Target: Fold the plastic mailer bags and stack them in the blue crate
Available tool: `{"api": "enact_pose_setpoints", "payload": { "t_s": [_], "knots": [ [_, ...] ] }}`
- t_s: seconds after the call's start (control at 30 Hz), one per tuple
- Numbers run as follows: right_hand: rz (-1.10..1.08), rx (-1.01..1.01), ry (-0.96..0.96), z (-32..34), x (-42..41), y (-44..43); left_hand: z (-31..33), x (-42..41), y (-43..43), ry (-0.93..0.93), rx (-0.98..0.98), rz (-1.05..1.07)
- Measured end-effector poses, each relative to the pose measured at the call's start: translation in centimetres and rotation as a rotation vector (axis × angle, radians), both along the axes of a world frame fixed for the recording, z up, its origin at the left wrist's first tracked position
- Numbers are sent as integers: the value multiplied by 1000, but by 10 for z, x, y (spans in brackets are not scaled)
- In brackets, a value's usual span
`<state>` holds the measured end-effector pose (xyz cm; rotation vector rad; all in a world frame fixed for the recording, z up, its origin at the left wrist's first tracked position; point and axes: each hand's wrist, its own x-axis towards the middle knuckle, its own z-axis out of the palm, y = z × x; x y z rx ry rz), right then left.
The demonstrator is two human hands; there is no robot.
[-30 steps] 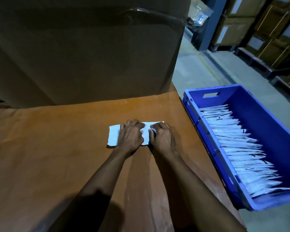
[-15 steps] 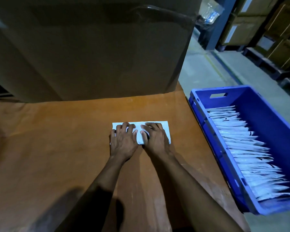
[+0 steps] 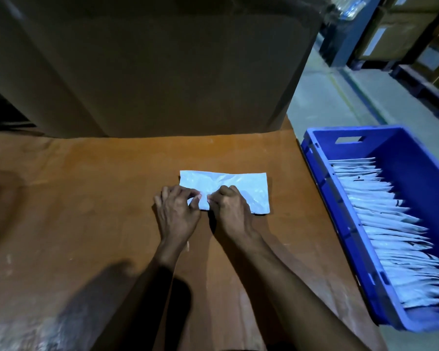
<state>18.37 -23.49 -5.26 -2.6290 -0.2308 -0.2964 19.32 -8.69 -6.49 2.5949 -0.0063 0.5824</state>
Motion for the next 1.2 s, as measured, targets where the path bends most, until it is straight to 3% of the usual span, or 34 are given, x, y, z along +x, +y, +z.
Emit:
{"api": "enact_pose_setpoints", "payload": {
  "t_s": [0.03,0.17,0.3,0.43,0.53,0.7,0.83,1.03,1.2],
  "knots": [
    [-13,-30,-27,-4,1,-1,0,-2,0,-1,15,5],
    [-126,168,149,10,32,-10,9,-1,-2,-39,103,-24],
    [-111,123,221,7,24,9,20,2,-4,7,147,-30],
    [-217,481,395,15,39,-14,26,3,-8,122,256,-21],
    [-155,535,484,32,47,-20,19,-7,-6,85,387,-73],
    [-200,258,335,27,43,9,10,-6,0,-48,381,-65],
    [-7,-3,148,22,33,19,6,-11,-1,-28,257,-49],
    [-77,260,295,30,55,-5,8,-6,4,58,247,-111],
    [-70,208,-41,12,-1,6,11,7,9,72,-85,-205]
  ]
}}
